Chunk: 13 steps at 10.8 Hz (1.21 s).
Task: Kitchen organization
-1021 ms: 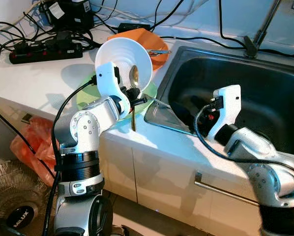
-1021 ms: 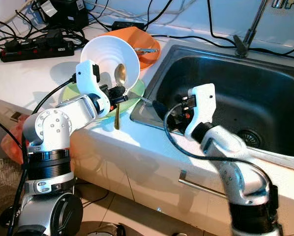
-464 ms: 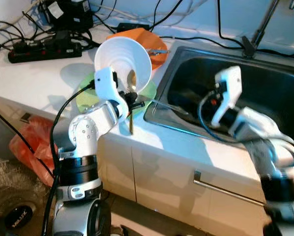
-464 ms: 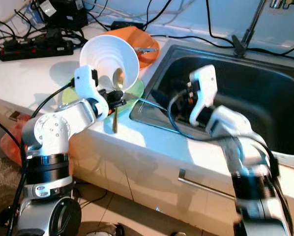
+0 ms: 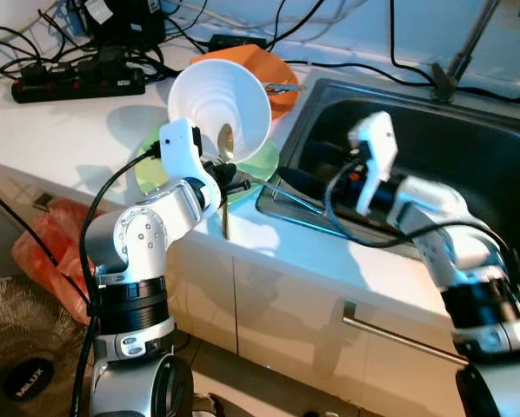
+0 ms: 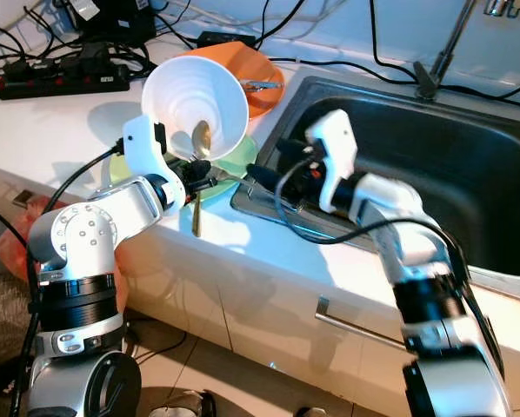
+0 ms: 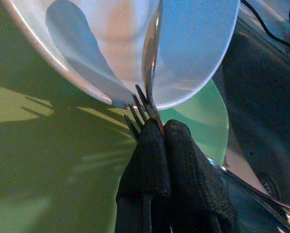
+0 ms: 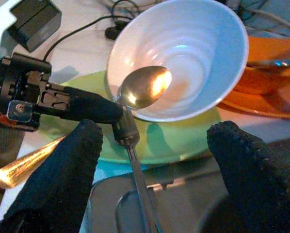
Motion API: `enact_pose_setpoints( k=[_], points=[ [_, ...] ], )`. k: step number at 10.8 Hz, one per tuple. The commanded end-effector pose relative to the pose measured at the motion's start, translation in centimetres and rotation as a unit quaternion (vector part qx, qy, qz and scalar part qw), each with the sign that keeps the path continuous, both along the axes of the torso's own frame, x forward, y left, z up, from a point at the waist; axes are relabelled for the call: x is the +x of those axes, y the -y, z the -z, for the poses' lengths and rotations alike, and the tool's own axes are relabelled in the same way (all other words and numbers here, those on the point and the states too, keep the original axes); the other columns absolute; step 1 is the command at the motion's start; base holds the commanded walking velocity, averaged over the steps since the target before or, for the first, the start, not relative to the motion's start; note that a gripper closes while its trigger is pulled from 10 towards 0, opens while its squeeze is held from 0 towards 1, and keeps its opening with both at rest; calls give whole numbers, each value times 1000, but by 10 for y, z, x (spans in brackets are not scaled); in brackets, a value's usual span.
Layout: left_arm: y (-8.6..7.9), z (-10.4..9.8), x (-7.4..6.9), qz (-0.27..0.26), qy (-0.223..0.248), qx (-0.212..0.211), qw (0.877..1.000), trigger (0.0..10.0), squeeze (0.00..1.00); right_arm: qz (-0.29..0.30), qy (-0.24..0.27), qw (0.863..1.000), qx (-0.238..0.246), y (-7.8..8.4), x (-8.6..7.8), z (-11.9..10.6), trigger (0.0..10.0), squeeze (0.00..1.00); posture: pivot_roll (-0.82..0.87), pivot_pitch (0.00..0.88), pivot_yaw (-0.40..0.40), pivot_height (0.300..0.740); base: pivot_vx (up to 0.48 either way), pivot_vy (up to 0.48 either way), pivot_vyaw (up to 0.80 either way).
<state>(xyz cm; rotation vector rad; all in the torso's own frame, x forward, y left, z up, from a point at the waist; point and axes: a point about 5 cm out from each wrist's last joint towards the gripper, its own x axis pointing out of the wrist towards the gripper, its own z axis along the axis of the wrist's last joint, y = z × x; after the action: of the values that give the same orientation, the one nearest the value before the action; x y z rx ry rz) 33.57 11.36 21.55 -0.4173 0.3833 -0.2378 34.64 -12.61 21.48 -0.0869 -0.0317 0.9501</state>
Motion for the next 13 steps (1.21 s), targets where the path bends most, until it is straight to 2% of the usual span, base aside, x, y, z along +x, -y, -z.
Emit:
enact_pose_setpoints(
  k=[1, 4, 7, 8, 9, 11, 13],
  points=[
    [-5, 3, -3, -14, -6, 9, 1000, 0, 0, -19, 18, 999, -20, -2, 1, -5, 10000, 0, 137, 130, -4, 740, 0, 0, 0],
    [-4, 6, -5, -20, -10, 7, 1000, 0, 0, -47, 40, 997, -44, -5, 1, -14, 10000, 0, 132, 129, -12, 740, 0, 0, 0],
    [-3, 7, -6, -20, -11, 5, 1000, 0, 0, -41, 37, 996, -69, 0, -1, -4, 10000, 0, 129, 129, -15, 740, 0, 0, 0],
    [-3, 6, -5, -20, -11, 5, 1000, 0, 0, -53, 29, 995, -74, 2, -4, -1, 10000, 0, 125, 131, -11, 740, 0, 0, 0],
    [-2, 5, -4, -18, -10, 4, 1000, 0, 0, -81, 8, 991, -105, 5, -10, 7, 10000, 0, 123, 131, -13, 740, 0, 0, 0],
    [0, 5, -4, -17, -10, 2, 1000, 0, 0, -84, -23, 986, -143, 9, -8, 21, 10000, 0, 121, 133, -18, 740, 0, 0, 0],
    [1, 6, -5, -17, -12, 0, 1000, 118, 0, -66, -47, 986, -143, 4, 1, 32, 10000, 0, 126, 136, -19, 740, 0, 0, 0]
  ],
)
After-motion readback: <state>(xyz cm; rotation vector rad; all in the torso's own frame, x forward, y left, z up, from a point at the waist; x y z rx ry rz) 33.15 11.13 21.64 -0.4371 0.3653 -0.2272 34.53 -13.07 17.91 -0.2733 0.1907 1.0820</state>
